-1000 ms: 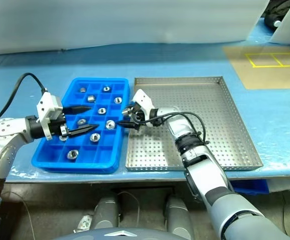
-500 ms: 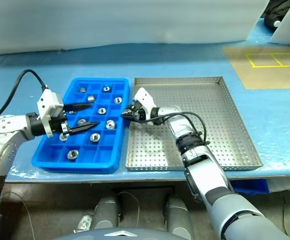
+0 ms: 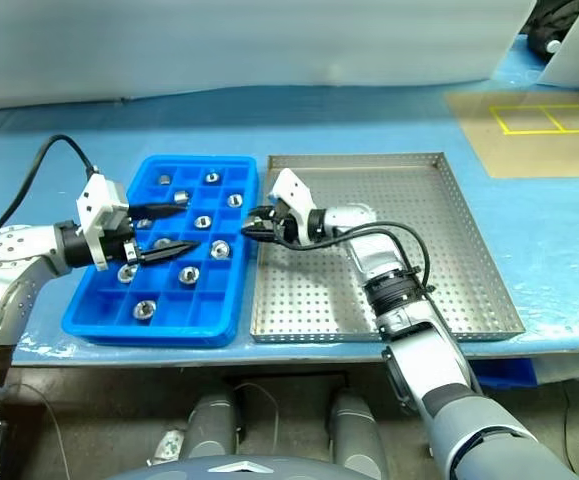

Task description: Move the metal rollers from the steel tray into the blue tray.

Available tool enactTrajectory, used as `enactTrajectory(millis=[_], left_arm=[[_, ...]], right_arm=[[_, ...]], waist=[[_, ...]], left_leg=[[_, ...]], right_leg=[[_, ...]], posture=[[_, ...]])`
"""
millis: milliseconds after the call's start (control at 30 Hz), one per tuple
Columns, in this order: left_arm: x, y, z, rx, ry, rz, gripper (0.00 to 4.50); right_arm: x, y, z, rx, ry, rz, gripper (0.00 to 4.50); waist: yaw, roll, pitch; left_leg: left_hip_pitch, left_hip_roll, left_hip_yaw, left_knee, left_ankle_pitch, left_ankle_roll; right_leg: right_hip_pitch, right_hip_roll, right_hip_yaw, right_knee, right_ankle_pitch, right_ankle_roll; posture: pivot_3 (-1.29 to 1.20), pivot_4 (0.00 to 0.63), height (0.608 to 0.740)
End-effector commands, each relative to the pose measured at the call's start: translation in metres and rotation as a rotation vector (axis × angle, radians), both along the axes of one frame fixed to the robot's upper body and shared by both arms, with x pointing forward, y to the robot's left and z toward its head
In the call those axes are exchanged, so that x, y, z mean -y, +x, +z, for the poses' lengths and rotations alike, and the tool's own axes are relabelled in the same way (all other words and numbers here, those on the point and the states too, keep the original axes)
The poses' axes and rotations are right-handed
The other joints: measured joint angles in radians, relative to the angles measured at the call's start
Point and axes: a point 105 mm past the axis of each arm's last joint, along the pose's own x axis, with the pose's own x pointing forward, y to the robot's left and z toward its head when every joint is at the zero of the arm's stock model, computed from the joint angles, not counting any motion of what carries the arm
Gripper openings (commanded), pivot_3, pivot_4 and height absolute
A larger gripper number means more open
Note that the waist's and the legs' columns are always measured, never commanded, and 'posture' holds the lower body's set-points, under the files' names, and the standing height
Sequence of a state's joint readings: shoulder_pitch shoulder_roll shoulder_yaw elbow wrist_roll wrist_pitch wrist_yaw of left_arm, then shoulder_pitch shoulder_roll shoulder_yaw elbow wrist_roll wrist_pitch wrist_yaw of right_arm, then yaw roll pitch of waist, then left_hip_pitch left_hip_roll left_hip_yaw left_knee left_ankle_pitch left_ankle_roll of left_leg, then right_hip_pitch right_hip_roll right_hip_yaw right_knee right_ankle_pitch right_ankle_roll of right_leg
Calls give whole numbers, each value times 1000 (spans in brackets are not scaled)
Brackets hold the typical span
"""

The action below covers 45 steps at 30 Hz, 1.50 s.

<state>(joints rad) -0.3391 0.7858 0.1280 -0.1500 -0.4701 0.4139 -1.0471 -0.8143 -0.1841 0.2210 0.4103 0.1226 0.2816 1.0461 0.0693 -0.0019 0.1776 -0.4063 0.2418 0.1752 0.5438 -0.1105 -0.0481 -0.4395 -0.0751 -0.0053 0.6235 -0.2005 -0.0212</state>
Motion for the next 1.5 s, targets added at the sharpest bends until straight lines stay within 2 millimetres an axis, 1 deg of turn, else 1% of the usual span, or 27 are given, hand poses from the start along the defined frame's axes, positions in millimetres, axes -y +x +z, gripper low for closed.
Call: enactTrajectory(millis=[33, 133, 400, 600, 667, 867, 967, 1100, 1333, 1500], left_arm=[[-2, -2, 9, 33, -2, -3, 3842], [-3, -4, 8, 30, -3, 3, 3842], [-13, -35, 1, 2, -2, 69, 3842], [-24, -61, -4, -28, 6, 152, 3842], [-25, -69, -5, -37, 4, 178, 3842], [-28, -85, -8, -54, -3, 235, 3842], [-28, -88, -8, -58, -4, 245, 3842], [-29, -86, -8, -53, -8, 250, 3842], [-24, -77, -7, -44, -16, 221, 3842], [-22, -70, -7, -44, -16, 192, 3842]], right_arm=[[-11, -11, 14, 23, 33, 61, 1651], [-17, -16, 14, 10, 35, 86, 1651], [-46, -48, 6, -52, 17, 296, 1651], [-63, -69, 0, -104, -9, 455, 1651], [-66, -75, -4, -125, -23, 501, 1651], [-69, -82, -15, -136, -71, 570, 1651], [-66, -82, -19, -137, -89, 583, 1651], [-57, -79, -26, -126, -122, 575, 1651], [-44, -73, -25, -132, -128, 542, 1651], [-40, -72, -28, -145, -128, 516, 1651]], waist=[[0, 0, 0], [1, 0, 0], [9, 0, 0], [43, -1, 0], [61, -1, 0], [104, 0, 0], [122, 0, 0], [139, 0, 0], [138, -1, 0], [134, -1, 0]], left_leg=[[0, 0, 0, 0, 0, 0], [0, 0, 0, 0, 0, 0], [-1, 1, 0, -2, 0, 0], [-1, 1, -1, -3, 0, 0], [-1, 1, -1, -3, 0, 0], [-1, 1, -4, -4, 0, 0], [-1, 0, -4, -4, 0, 0], [-1, 0, -4, -4, -1, 0], [-1, 0, -5, -4, 0, 0], [-1, 0, -4, -4, 0, 0]], right_leg=[[0, 0, 0, 0, 0, 0], [0, 0, 0, 0, 0, 0], [-1, 0, -2, -1, -1, -1], [-1, 0, -3, -2, -1, 0], [-1, -1, -3, -2, -4, 4], [-1, -1, -3, -2, -5, 6], [-1, -1, -3, -2, -5, 7], [-1, 0, -3, -2, -6, 7], [-1, 0, -2, -1, -5, 7], [-1, 0, -2, -2, -5, 7]], posture=[[-4, 150, 740], [14, 150, 740], [190, 150, 740], [310, 150, 740], [345, 150, 740], [403, 150, 740], [407, 150, 740], [386, 150, 740], [361, 150, 740], [306, 150, 740]])
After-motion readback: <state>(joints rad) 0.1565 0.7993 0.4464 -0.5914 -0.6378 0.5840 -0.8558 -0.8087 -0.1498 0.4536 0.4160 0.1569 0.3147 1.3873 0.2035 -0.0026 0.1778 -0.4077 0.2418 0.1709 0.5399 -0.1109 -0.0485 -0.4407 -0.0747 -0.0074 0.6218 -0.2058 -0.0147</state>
